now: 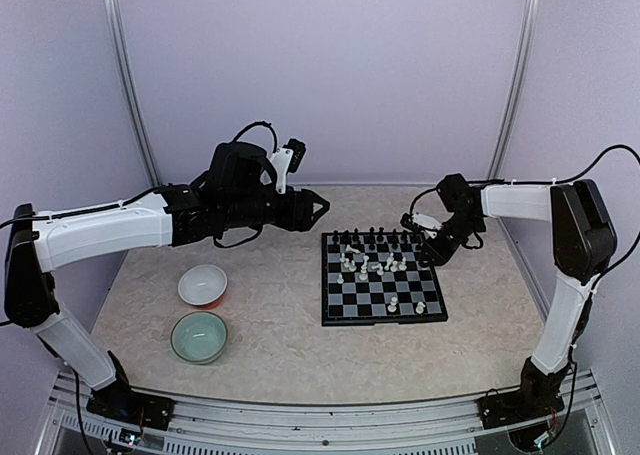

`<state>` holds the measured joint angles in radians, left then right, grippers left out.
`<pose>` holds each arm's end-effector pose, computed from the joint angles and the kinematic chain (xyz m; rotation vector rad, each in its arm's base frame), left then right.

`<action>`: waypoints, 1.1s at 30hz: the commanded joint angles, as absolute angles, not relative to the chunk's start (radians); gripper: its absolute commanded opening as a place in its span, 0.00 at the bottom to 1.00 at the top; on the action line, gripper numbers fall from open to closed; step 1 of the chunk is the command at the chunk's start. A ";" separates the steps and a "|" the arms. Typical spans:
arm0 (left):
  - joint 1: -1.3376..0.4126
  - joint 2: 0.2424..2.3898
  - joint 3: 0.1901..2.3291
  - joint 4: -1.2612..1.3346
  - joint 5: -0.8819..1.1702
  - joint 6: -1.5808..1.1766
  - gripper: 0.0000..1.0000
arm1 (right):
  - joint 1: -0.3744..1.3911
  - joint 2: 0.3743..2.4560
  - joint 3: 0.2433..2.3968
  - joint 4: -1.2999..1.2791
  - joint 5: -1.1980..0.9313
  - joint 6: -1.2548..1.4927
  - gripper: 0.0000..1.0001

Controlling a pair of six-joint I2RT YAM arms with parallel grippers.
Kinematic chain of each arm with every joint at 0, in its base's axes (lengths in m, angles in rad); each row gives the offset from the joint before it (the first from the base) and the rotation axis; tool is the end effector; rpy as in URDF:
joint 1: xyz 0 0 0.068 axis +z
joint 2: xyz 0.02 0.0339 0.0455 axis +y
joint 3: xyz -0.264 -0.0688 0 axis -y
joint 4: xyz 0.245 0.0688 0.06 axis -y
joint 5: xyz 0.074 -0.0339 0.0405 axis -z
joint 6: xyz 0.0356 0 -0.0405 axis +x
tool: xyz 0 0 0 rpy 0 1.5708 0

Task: Set up the chess pieces on the board
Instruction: Pick up the pawn from the chessboard, then place the pawn at h2.

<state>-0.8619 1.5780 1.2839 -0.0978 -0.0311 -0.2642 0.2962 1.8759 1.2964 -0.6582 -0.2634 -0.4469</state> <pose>0.2450 -0.2840 0.3220 0.5776 1.9467 -0.6981 0.3537 0.1176 0.1789 -1.0640 2.5606 0.3311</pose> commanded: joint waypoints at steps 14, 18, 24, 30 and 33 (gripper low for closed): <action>-0.880 1.588 1.317 -0.103 -0.028 -0.250 0.67 | 0.291 1.861 1.255 -0.668 -0.242 -0.436 0.03; -0.882 1.588 1.318 -0.105 -0.032 -0.249 0.67 | 0.291 1.817 1.244 -0.689 -0.240 -0.441 0.00; -0.885 1.587 1.318 -0.105 -0.034 -0.247 0.67 | 0.291 1.711 1.171 -0.733 -0.266 -0.464 0.00; -0.885 1.589 1.319 -0.106 -0.033 -0.247 0.67 | 0.293 1.636 1.056 -0.741 -0.317 -0.489 0.00; -0.885 1.592 1.319 -0.106 -0.034 -0.247 0.67 | 0.296 1.626 1.023 -0.724 -0.335 -0.494 0.00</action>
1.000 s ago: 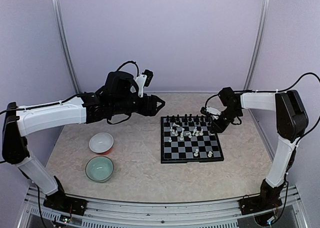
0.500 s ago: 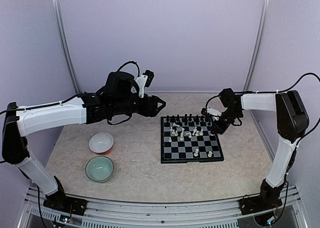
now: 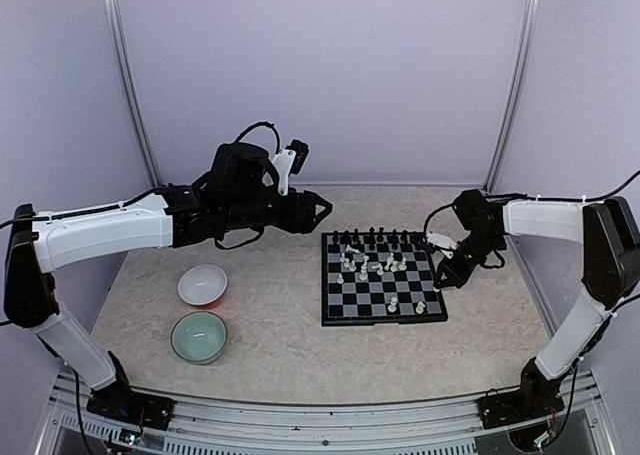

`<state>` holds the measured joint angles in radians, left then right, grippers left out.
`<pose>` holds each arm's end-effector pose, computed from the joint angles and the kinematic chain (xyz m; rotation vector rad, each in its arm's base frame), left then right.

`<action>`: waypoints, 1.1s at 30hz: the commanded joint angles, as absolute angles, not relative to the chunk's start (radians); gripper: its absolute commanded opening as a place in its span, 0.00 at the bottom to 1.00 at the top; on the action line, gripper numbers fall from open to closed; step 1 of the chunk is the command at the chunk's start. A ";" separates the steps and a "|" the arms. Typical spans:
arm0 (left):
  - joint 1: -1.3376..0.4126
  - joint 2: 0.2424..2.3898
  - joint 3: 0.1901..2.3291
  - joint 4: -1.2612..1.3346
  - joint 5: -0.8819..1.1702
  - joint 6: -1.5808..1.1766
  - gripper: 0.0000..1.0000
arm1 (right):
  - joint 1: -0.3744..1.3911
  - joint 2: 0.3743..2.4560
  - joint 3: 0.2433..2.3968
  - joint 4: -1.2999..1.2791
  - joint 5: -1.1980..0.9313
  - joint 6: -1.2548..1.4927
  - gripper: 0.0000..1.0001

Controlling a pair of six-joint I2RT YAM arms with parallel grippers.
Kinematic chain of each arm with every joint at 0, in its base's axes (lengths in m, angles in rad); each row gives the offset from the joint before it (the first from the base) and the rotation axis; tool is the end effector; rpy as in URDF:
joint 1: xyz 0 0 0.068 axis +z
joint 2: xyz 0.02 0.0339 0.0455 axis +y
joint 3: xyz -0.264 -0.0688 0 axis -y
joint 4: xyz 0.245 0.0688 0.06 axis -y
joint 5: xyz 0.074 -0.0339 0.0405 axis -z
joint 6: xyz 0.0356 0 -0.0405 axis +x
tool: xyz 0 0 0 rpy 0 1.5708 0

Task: Set up the chess pieces on the board
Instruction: Place the pawn at h2.

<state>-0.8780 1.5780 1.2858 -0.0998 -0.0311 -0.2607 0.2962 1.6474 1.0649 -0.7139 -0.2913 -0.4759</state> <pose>0.2404 -0.2879 0.3225 0.5972 1.9426 -0.7060 0.2907 0.0994 0.1880 -1.1145 2.5905 0.3770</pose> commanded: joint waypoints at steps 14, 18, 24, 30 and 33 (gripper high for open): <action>-0.886 1.599 1.321 -0.110 -0.037 -0.244 0.67 | 0.352 1.675 1.031 -0.713 -0.335 -0.494 0.00; -0.887 1.600 1.322 -0.109 -0.035 -0.244 0.67 | 0.359 1.674 1.031 -0.709 -0.320 -0.491 0.07; -0.887 1.601 1.322 -0.109 -0.035 -0.244 0.67 | 0.363 1.665 1.028 -0.703 -0.307 -0.491 0.14; -0.887 1.602 1.321 -0.111 -0.035 -0.244 0.67 | 0.365 1.668 1.033 -0.696 -0.305 -0.489 0.16; -0.888 1.604 1.322 -0.111 -0.035 -0.244 0.67 | 0.365 1.669 1.036 -0.690 -0.305 -0.489 0.16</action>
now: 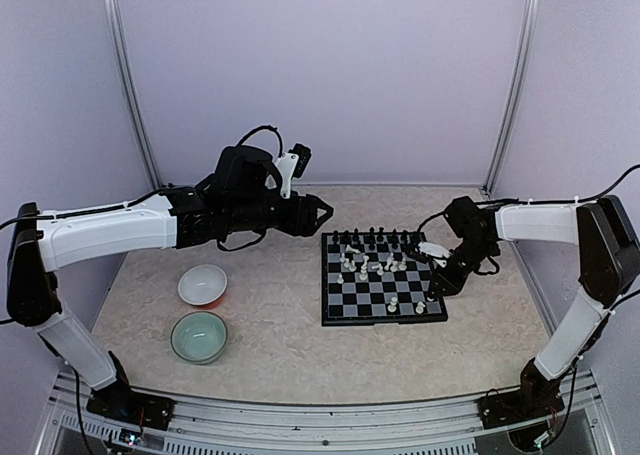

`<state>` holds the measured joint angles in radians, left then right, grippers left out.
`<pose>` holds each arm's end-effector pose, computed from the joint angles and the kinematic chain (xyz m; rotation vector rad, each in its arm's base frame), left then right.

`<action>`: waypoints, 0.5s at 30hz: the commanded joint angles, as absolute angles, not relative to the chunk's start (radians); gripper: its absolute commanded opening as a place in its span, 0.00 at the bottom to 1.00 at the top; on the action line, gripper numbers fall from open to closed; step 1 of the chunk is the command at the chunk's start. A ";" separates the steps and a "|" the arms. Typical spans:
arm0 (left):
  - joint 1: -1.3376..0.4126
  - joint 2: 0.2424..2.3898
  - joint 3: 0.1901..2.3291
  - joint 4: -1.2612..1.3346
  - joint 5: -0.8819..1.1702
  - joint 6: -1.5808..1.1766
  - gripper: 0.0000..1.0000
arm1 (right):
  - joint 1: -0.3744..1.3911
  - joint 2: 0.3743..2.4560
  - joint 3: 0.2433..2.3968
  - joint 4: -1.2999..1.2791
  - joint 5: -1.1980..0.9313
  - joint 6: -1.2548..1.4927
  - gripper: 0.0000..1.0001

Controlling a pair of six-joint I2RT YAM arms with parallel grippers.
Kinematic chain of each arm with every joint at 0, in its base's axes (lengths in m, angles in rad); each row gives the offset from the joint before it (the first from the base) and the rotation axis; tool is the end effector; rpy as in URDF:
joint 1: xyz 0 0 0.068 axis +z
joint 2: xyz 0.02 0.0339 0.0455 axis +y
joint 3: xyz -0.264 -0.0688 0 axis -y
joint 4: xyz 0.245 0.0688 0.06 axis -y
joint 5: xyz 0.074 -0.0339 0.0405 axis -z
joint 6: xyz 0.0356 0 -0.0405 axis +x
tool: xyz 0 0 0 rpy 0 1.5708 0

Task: Set up the chess pieces on the board
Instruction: Place the pawn at h2.

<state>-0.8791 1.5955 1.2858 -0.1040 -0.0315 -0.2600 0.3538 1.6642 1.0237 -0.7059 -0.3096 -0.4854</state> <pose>0.2423 -0.2908 0.3158 0.6055 1.9625 -0.6960 0.2785 0.1144 0.1728 -1.2146 2.5989 0.4254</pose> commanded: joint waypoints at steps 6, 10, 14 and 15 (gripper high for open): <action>-0.888 1.605 1.321 -0.112 -0.035 -0.244 0.67 | 0.367 1.681 1.047 -0.687 -0.295 -0.488 0.16; -0.888 1.605 1.322 -0.113 -0.034 -0.244 0.67 | 0.367 1.686 1.060 -0.698 -0.313 -0.488 0.17; -0.888 1.605 1.324 -0.113 -0.034 -0.243 0.67 | 0.367 1.677 1.083 -0.719 -0.338 -0.502 0.20; -0.888 1.605 1.324 -0.114 -0.033 -0.242 0.67 | 0.367 1.674 1.094 -0.722 -0.341 -0.504 0.20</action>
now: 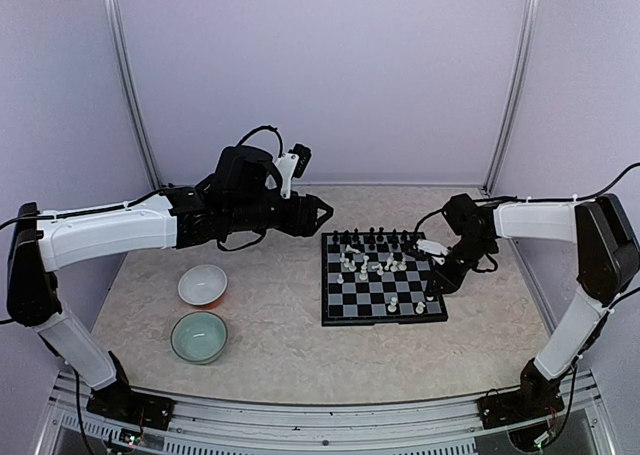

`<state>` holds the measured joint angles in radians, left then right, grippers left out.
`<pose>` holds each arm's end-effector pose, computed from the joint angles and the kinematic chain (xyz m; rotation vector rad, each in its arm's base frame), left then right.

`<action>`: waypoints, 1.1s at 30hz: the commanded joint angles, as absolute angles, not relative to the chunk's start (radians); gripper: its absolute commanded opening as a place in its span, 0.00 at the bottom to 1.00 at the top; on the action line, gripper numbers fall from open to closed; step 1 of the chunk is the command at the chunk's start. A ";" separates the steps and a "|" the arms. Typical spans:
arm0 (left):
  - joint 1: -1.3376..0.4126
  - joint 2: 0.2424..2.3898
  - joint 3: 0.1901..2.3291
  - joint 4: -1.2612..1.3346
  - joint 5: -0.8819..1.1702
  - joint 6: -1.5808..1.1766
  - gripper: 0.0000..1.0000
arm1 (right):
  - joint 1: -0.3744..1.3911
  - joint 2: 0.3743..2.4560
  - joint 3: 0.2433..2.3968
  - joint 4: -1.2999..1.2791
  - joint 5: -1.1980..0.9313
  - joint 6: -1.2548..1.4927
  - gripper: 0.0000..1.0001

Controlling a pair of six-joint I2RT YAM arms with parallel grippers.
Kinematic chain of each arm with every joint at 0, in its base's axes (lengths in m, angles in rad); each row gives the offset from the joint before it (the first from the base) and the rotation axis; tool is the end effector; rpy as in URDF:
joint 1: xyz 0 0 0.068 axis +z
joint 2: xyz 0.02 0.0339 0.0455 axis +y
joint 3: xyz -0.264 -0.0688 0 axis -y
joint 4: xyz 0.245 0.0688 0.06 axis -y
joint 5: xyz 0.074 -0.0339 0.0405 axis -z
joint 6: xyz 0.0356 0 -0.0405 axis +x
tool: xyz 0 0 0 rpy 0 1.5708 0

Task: Set up the chess pieces on the board
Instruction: Place the pawn at h2, then pick up the bishop from the chessboard.

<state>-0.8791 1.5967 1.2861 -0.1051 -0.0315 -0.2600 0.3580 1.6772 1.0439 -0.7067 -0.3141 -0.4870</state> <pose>0.2424 -0.2909 0.3154 0.6061 1.9644 -0.6951 0.2825 0.1174 0.1744 -1.2211 2.5881 0.4308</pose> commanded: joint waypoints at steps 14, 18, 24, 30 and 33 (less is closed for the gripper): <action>-0.890 1.603 1.323 -0.114 -0.033 -0.242 0.67 | 0.373 1.840 1.351 -0.709 -0.349 -0.487 0.22; -0.890 1.603 1.325 -0.114 -0.032 -0.242 0.67 | 0.384 1.900 1.407 -0.716 -0.355 -0.482 0.21; -0.890 1.605 1.325 -0.116 -0.029 -0.244 0.67 | 0.390 1.942 1.440 -0.716 -0.340 -0.477 0.20; -0.890 1.606 1.327 -0.116 -0.025 -0.244 0.67 | 0.390 1.951 1.436 -0.713 -0.341 -0.477 0.13; -0.890 1.606 1.327 -0.115 -0.025 -0.244 0.67 | 0.390 1.953 1.434 -0.710 -0.345 -0.477 0.09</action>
